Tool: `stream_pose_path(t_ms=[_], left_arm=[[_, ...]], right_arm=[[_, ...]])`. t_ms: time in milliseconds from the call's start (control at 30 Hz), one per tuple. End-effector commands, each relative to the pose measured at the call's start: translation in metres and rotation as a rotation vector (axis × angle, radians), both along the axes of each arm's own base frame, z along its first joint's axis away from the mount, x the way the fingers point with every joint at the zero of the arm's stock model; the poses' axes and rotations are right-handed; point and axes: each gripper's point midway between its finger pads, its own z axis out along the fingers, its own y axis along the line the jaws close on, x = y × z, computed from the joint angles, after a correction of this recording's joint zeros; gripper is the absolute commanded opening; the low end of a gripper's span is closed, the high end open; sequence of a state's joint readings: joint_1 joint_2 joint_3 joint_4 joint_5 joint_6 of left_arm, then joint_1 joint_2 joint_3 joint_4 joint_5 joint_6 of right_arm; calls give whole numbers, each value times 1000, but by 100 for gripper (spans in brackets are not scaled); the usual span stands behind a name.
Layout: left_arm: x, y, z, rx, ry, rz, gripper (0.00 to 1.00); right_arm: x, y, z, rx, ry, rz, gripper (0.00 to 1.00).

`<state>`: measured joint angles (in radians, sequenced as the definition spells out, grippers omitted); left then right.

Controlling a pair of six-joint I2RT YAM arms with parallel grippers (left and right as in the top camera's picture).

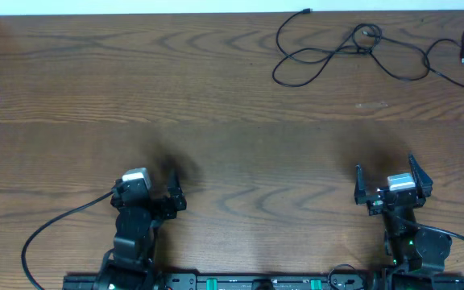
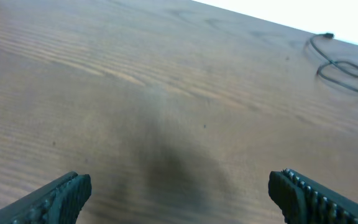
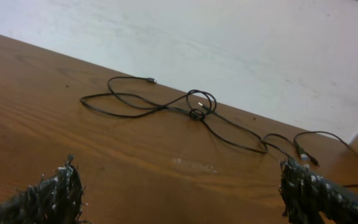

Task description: Untangle cables

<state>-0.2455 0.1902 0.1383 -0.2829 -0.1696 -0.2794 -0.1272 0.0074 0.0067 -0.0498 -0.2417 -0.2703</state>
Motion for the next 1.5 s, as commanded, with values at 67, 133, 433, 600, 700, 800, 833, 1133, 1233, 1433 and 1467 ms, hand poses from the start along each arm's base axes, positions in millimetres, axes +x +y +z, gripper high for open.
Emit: stream_pose_path(t_ms=[67,133,433,600,700,800,833,1133,1233,1433,1467], left_arm=[[6,4,5,-12,-108,17,98],[7,4,11,-20,-147,18,98],[10,9,43,-26,-300,36,98],[12,9,60,-42,-377,37,98],[14,3,66,-14,-426,-3,98],[13,-16,67,103,-435,-138,98],[12,-21,66,142,-436,-179,98],[8,-28,25,303,-286,-286,98],[8,-28,25,346,-288,-295,98],[9,-18,24,346,-276,-245,98],[10,-16,24,324,-272,-230,98]], right_arm=[[0,-1,-2,-6,6,-6,99],[0,-1,-2,-6,6,-6,99],[0,-1,-2,-6,6,-6,99],[0,-1,-2,-6,6,-6,99],[0,-1,-2,-6,6,-6,99],[0,-1,-2,-6,6,-6,99],[0,-1,-2,-6,6,-6,99],[0,-1,-2,-6,6,-6,99],[0,-1,-2,-6,6,-6,99],[0,-1,-2,-6,6,-6,99],[0,-1,-2,-6,6,-6,99]])
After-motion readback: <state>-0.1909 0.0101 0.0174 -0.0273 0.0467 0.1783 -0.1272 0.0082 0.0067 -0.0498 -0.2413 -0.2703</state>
